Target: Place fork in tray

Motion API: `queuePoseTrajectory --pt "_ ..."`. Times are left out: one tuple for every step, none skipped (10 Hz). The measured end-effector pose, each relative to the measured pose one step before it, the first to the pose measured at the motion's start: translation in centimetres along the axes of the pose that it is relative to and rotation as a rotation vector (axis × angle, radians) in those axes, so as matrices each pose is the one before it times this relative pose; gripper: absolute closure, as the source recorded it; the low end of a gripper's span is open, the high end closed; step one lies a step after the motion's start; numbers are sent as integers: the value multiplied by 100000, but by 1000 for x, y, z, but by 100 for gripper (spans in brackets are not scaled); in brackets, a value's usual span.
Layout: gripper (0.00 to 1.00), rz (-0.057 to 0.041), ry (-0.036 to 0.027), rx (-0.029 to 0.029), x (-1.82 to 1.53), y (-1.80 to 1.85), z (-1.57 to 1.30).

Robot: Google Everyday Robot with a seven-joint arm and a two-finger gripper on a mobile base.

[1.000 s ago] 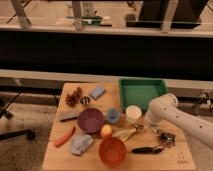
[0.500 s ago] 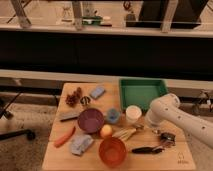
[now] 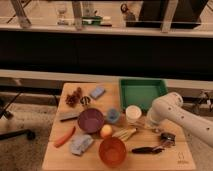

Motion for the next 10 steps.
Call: queuePoseTrajectory --pt "100 18 -437 316 -11 -46 -218" --pt "100 34 -744 708 -82 -160 -542" --pt "100 -14 -622 944 -92 -213 -785" --pt "100 108 -366 1075 -10 -250 -763" --pt "100 22 -93 783 -3 -225 -485" --pt "100 173 78 934 143 -252 -577" --pt "100 392 144 1143 318 -366 -669" --pt "100 208 133 883 228 -288 -503" --pt "100 196 152 787 217 -251 -428" --pt "100 274 189 1401 286 -457 -795"
